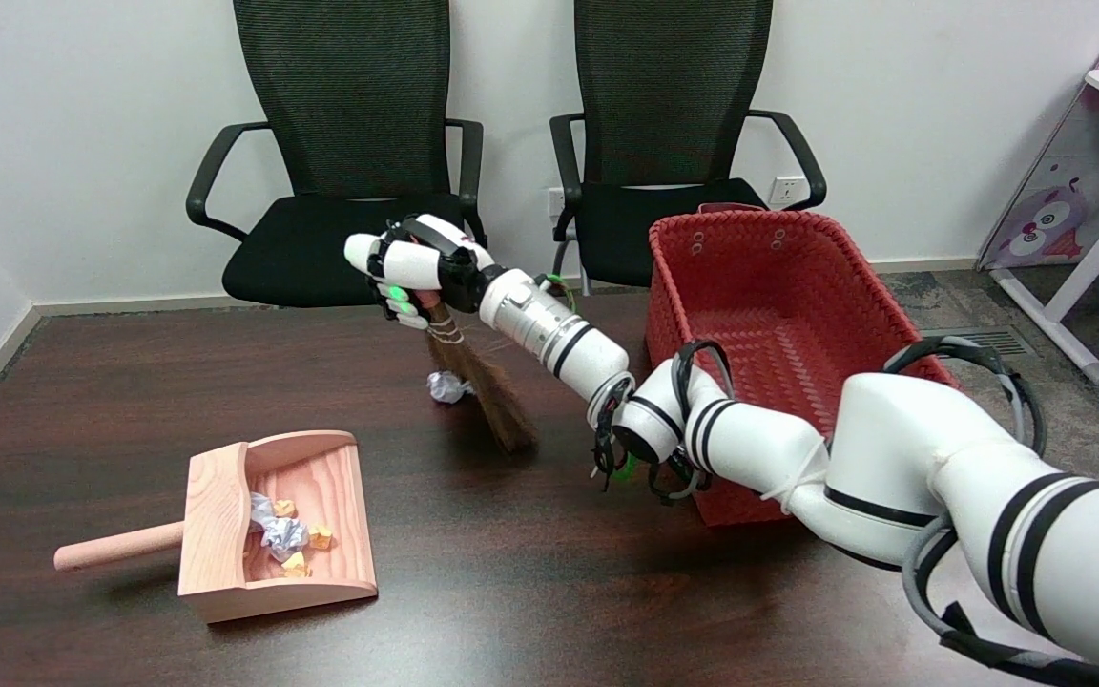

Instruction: Sweep the paper ball into the dustpan.

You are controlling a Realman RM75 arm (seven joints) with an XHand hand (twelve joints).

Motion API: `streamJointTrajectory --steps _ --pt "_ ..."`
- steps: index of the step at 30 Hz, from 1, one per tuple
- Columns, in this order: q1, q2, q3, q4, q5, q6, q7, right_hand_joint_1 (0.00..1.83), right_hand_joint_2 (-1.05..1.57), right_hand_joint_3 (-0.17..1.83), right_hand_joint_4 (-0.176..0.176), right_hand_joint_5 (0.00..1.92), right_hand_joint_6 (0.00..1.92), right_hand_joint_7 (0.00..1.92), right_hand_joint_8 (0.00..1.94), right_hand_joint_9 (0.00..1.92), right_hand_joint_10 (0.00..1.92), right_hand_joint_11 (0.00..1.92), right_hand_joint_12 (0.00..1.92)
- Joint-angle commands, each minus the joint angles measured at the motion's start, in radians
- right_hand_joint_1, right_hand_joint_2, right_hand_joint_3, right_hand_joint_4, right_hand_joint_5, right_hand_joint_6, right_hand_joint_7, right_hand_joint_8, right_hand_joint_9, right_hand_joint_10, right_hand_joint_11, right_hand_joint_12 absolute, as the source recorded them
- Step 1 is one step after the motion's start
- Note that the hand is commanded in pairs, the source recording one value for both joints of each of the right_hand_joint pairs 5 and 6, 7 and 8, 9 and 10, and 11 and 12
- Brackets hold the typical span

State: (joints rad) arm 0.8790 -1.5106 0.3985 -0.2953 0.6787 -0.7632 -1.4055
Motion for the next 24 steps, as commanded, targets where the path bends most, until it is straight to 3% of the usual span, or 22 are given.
streamJointTrajectory --steps 1,12,24 --pt "-0.039 0.097 0.016 -0.259 0.0 0.081 0.15 0.87 1.18 1.58 -0.003 1.92 1.92 1.92 1.92 1.92 1.92 1.92 1.92" --pt "-0.085 0.213 0.013 -0.48 0.104 0.127 0.152 0.86 1.28 1.54 -0.002 1.92 1.92 1.92 1.92 1.92 1.92 1.92 1.92" --pt "-0.094 0.241 0.056 -0.555 0.147 0.13 0.161 0.86 1.31 1.6 -0.003 1.92 1.92 1.92 1.92 1.92 1.92 1.92 1.92"
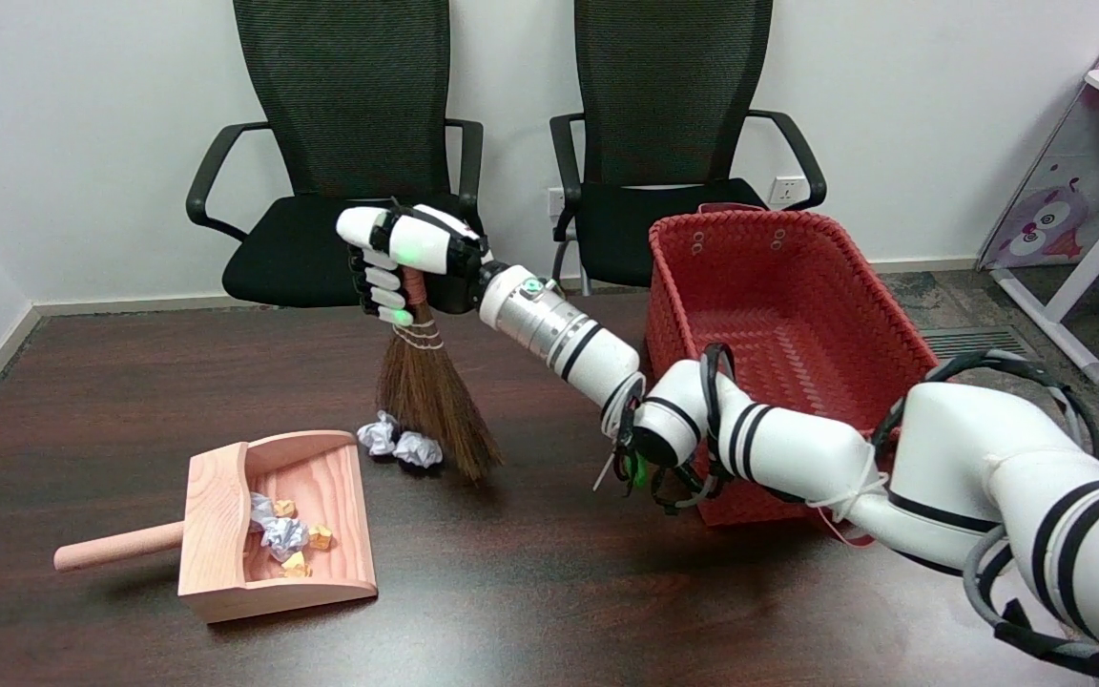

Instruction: Sweep the paper ball into the dustpan.

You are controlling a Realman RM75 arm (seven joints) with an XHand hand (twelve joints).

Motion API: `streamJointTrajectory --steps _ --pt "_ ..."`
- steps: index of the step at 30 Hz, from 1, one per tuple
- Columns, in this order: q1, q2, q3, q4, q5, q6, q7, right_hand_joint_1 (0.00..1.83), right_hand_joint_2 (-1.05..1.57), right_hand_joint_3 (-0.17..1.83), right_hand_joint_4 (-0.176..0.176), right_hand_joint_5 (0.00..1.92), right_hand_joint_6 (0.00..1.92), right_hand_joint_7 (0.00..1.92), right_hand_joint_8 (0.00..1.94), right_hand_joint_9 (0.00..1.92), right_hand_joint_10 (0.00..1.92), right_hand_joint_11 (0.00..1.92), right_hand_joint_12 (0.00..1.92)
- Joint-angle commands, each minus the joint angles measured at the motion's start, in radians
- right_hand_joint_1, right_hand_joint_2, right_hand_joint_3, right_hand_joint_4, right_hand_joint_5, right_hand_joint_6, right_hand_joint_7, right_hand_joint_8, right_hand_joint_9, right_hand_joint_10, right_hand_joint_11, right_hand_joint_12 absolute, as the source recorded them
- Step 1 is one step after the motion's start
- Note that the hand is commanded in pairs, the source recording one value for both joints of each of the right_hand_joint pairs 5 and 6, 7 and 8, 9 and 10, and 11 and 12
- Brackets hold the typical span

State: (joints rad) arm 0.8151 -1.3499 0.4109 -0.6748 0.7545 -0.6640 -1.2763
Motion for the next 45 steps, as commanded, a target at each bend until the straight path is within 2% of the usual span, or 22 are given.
streamJointTrajectory --steps 1,9,13,16,25,28,31,45 --pt "-0.022 0.084 0.054 -0.182 0.071 0.029 0.032 0.86 1.3 1.62 -0.003 1.92 1.92 1.92 1.92 1.92 1.92 1.92 1.92" --pt "-0.013 0.119 0.127 -0.239 0.081 0.041 0.055 0.82 1.18 1.83 -0.004 1.92 1.92 1.92 1.92 1.92 1.92 1.92 1.92" --pt "-0.013 0.139 0.134 -0.247 0.091 0.041 0.06 0.79 1.18 1.83 -0.003 1.92 1.92 1.92 1.92 1.92 1.92 1.92 1.92" --pt "-0.002 0.146 0.132 -0.242 0.065 0.041 -0.022 0.78 1.21 1.82 -0.001 1.92 1.92 1.92 1.92 1.92 1.92 1.92 1.92" --pt "0.049 0.131 0.134 -0.127 -0.089 0.054 -0.061 0.76 1.36 1.76 0.008 1.92 1.92 1.92 1.92 1.92 1.92 1.92 1.92" --pt "0.068 0.124 0.134 -0.095 -0.136 0.066 -0.137 0.76 1.42 1.72 0.014 1.92 1.92 1.92 1.92 1.92 1.92 1.92 1.92" --pt "0.078 0.13 0.134 -0.105 -0.166 0.105 -0.195 0.77 1.42 1.73 0.017 1.92 1.92 1.92 1.92 1.92 1.92 1.92 1.92" --pt "0.088 0.135 0.137 -0.169 -0.212 0.189 -0.259 0.77 1.5 1.77 0.027 1.92 1.92 1.92 1.92 1.92 1.92 1.92 1.92"
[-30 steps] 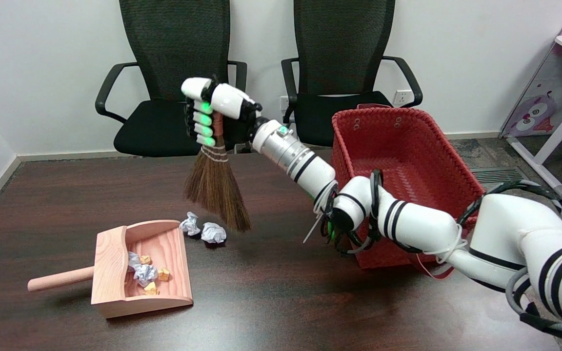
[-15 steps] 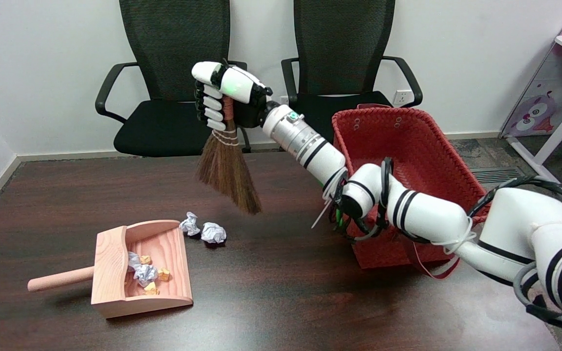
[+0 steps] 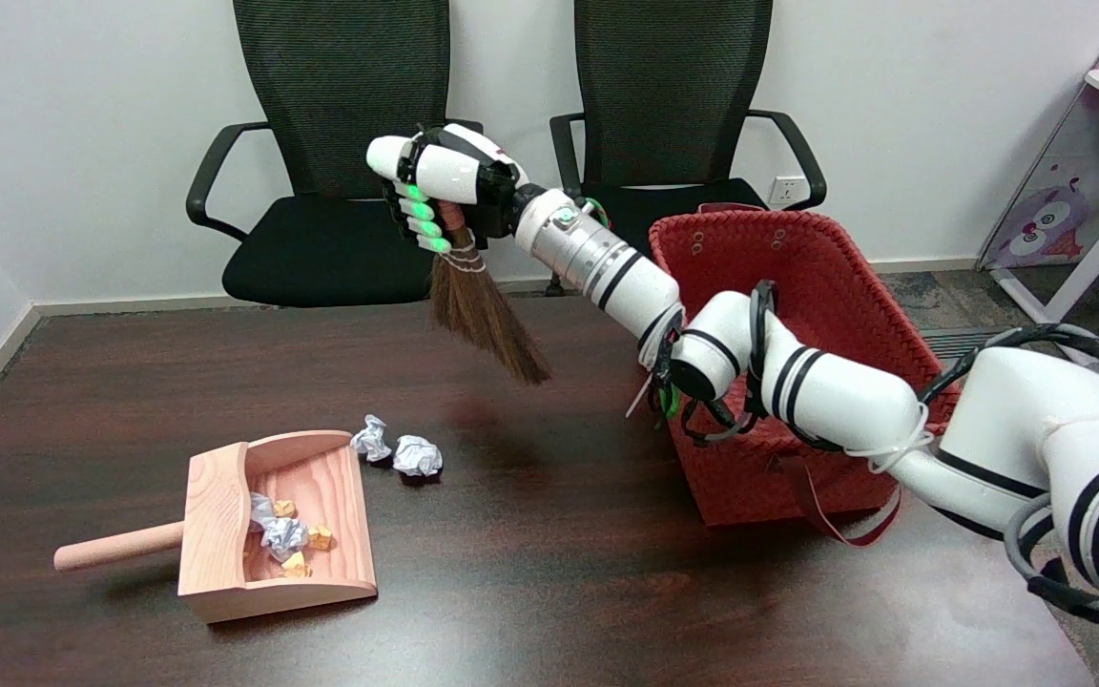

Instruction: Sweep the paper ball into the dustpan.

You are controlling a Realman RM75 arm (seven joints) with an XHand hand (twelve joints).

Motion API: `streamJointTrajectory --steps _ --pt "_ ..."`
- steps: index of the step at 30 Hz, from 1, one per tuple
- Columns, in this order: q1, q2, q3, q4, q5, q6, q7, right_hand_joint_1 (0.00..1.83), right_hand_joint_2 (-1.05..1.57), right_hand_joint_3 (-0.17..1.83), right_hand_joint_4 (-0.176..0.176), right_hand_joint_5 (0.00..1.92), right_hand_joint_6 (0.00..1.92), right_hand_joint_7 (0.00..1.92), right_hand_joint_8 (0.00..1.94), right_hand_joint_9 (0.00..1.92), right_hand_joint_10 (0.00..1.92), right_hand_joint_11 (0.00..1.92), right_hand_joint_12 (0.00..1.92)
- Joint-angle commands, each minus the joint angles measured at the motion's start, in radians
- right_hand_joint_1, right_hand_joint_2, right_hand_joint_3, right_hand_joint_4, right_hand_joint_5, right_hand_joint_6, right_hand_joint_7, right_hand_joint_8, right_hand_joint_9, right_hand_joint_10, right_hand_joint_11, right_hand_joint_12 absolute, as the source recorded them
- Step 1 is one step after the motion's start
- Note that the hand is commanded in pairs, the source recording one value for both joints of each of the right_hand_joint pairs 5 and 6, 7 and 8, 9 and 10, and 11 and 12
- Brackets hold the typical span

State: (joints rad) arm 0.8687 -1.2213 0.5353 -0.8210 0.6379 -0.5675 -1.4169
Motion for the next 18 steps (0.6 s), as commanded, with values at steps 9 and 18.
streamJointTrajectory --steps 9,18 --pt "0.033 0.004 0.015 0.047 -0.076 0.036 -0.102 0.81 1.41 1.81 0.018 1.92 1.92 1.92 1.92 1.92 1.92 1.92 1.92" --pt "-0.024 -0.043 0.005 0.042 -0.073 -0.041 -0.022 0.83 1.33 1.83 0.009 1.92 1.92 1.92 1.92 1.92 1.92 1.92 1.92"
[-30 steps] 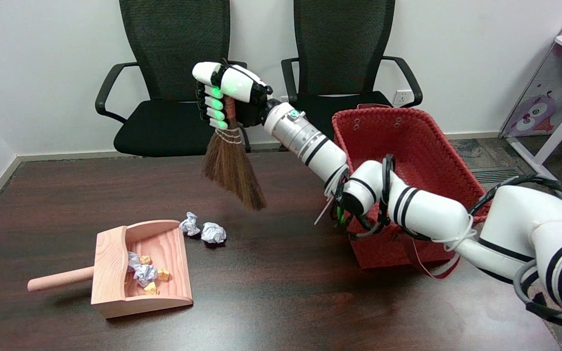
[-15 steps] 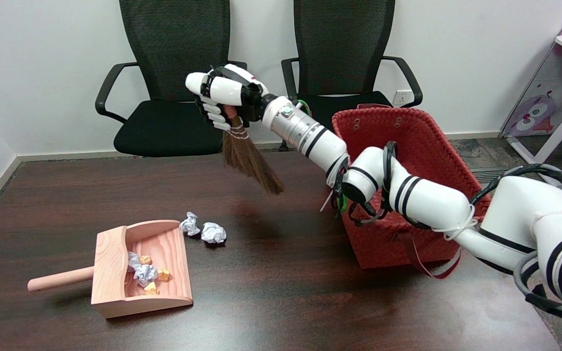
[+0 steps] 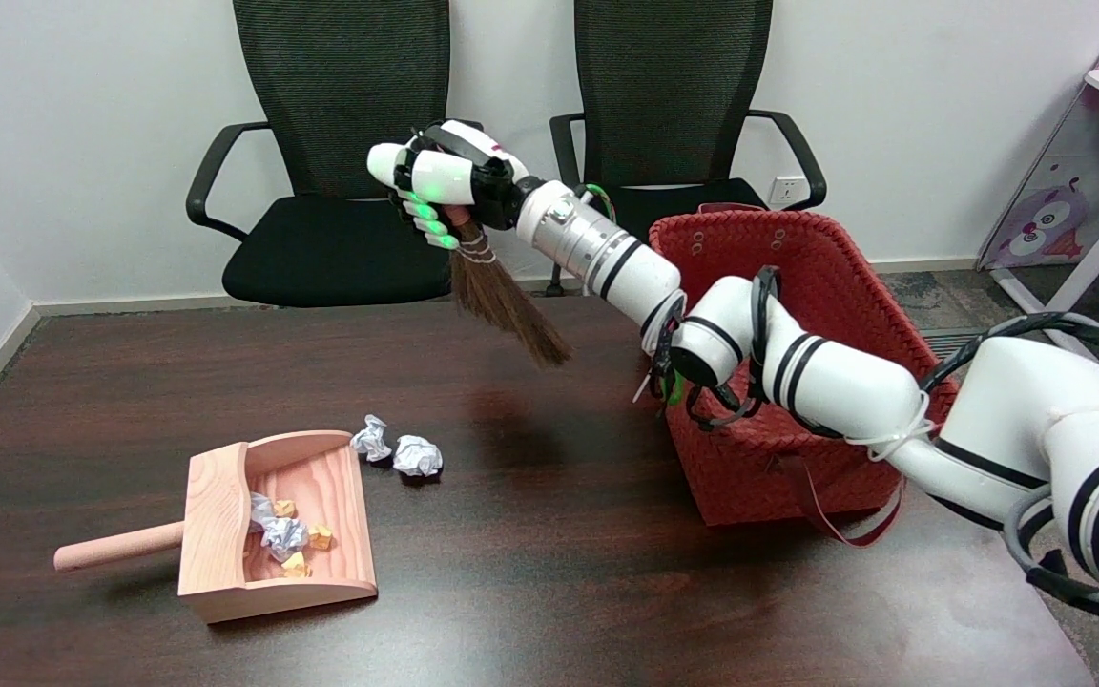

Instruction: Sweep the paper ball into the dustpan.

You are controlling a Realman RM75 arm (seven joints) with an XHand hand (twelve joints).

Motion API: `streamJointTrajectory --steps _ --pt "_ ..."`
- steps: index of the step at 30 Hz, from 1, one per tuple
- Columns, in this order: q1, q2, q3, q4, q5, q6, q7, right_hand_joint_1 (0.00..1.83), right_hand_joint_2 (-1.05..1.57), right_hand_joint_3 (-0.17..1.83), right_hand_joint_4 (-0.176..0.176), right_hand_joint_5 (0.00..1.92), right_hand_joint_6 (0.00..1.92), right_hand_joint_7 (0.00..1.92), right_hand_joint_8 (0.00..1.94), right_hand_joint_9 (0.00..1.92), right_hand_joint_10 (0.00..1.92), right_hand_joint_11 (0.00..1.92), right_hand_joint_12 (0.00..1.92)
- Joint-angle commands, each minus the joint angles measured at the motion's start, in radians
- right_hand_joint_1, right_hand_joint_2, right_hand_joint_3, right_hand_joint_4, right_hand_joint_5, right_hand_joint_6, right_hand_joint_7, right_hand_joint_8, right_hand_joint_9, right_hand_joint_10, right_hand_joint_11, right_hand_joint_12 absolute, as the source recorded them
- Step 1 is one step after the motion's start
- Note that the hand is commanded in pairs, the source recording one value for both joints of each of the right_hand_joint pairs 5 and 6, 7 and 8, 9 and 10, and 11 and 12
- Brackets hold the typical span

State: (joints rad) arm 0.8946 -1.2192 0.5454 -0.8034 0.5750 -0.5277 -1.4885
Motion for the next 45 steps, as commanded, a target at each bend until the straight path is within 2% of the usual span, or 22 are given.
streamJointTrajectory --steps 1,15,39,45 --pt "-0.055 -0.055 -0.008 0.032 -0.013 -0.083 0.05 0.83 1.33 1.83 0.01 1.92 1.92 1.92 1.92 1.92 1.92 1.92 1.92" --pt "-0.109 -0.161 0.0 0.099 -0.015 -0.131 0.004 0.83 1.32 1.83 0.009 1.92 1.92 1.92 1.92 1.92 1.92 1.92 1.92" --pt "-0.136 -0.194 -0.008 0.095 -0.03 -0.133 -0.005 0.83 1.31 1.83 0.008 1.92 1.92 1.92 1.92 1.92 1.92 1.92 1.92" --pt "-0.156 -0.23 -0.005 0.125 -0.033 -0.109 -0.098 0.83 1.32 1.83 0.009 1.92 1.92 1.92 1.92 1.92 1.92 1.92 1.92"
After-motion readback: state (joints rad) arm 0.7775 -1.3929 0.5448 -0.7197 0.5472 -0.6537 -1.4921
